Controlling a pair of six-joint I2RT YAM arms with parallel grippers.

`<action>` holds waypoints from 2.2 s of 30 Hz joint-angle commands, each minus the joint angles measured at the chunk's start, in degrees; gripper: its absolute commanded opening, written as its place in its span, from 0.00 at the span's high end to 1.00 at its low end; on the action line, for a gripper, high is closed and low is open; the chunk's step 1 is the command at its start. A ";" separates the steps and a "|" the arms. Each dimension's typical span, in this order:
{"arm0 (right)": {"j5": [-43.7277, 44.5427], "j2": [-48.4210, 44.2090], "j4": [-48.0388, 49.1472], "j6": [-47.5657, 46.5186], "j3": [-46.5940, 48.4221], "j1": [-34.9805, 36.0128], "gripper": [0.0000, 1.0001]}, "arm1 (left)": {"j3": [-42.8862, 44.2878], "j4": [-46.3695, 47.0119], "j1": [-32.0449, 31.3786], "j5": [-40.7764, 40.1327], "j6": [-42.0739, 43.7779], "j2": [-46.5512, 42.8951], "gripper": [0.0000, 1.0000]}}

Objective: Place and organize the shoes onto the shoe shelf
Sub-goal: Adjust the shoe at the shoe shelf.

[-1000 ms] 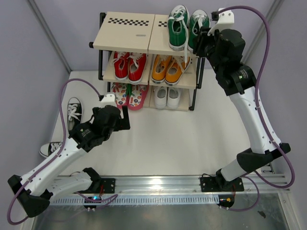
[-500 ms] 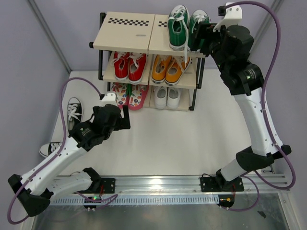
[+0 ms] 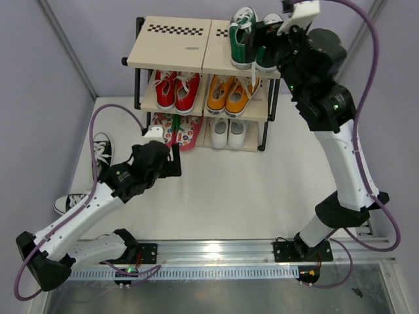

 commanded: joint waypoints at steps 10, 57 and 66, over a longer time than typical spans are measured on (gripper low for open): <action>26.30 10.84 4.28 -13.65 2.04 9.05 0.12 | 0.83 -0.79 0.14 -2.47 -0.60 -3.69 0.01; 31.64 17.17 11.48 -1.08 6.88 9.23 0.90 | -4.44 -3.25 0.05 -6.86 -0.43 -14.68 0.01; 35.09 17.17 12.19 -4.85 6.62 9.23 0.90 | -4.88 -2.81 0.14 -6.78 -0.34 -15.21 0.01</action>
